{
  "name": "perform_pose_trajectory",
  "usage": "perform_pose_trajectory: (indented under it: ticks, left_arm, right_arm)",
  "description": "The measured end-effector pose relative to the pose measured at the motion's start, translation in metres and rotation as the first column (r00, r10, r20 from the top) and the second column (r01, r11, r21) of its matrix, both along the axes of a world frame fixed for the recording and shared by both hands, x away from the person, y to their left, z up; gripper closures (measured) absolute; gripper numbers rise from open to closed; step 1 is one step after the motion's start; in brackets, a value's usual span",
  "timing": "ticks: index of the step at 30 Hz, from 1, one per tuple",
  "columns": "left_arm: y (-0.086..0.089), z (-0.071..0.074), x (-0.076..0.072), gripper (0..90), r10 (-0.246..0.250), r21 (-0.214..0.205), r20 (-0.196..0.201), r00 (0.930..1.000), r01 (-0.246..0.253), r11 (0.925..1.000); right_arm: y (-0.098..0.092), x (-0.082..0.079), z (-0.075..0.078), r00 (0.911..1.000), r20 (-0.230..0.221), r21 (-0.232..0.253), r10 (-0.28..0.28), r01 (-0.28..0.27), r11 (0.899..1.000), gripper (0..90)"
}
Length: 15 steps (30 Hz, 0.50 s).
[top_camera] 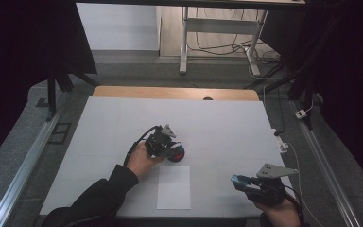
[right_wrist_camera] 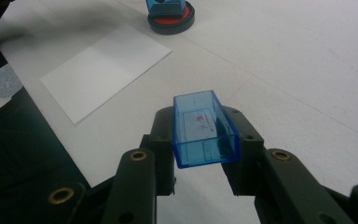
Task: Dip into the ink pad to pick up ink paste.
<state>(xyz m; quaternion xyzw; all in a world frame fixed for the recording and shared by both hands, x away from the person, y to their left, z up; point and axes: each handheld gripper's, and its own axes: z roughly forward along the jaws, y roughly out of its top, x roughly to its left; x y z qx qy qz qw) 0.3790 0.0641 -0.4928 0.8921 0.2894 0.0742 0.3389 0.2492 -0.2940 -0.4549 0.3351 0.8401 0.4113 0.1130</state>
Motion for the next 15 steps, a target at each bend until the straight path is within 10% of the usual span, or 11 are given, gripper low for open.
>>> perform_pose_trajectory:
  ticks: [15]
  left_arm:
    - [0.0026, 0.0023, 0.0016, 69.5, -0.007, -0.017, -0.006, 1.0000, 0.006, 0.9998]
  right_arm:
    - [-0.0004, -0.0003, 0.0001, 1.0000, -0.001, 0.001, 0.003, -0.003, 1.000, 67.6]
